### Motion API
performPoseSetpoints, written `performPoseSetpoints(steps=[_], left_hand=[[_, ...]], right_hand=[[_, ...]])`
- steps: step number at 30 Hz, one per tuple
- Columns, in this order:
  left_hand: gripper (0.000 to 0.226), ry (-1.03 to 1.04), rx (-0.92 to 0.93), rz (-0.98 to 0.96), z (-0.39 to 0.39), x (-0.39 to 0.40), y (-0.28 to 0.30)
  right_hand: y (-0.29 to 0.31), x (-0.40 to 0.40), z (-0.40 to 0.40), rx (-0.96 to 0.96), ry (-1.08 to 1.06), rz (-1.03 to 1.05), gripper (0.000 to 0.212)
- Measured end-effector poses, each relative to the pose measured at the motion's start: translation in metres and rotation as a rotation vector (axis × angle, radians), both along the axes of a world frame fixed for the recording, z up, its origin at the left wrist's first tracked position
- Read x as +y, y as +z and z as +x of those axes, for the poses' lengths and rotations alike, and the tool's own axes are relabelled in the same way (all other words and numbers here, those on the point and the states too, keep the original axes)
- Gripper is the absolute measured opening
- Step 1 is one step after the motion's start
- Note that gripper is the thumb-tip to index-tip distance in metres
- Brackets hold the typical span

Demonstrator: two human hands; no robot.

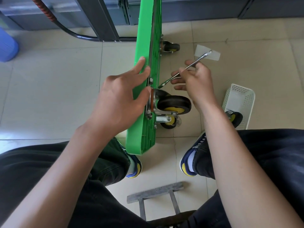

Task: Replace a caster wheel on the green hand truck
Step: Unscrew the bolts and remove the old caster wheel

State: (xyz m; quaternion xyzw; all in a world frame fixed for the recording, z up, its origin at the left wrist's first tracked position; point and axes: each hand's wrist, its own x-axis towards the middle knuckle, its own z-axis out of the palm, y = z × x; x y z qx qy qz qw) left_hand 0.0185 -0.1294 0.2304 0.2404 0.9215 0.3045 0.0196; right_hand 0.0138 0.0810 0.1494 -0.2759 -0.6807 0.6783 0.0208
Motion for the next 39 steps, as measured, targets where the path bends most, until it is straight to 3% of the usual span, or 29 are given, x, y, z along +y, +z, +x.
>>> performPoseSetpoints(steps=[4,10,26,39], left_hand=[[0.044,-0.003,0.016,0.013,0.002,0.001,0.000],[0.043,-0.002,0.024,0.026,0.001,0.000,-0.004],[0.044,-0.004,-0.020,0.006,0.003,-0.001,-0.002],[0.046,-0.002,-0.036,0.013,0.001,-0.002,-0.001]], right_hand=[[-0.008,0.005,-0.032,-0.228,-0.004,-0.204,0.009],[-0.027,0.011,-0.057,-0.302,0.079,-0.446,0.011],[-0.040,0.002,-0.064,-0.417,0.241,-0.428,0.022],[-0.029,-0.013,-0.067,-0.455,0.318,-0.378,0.017]])
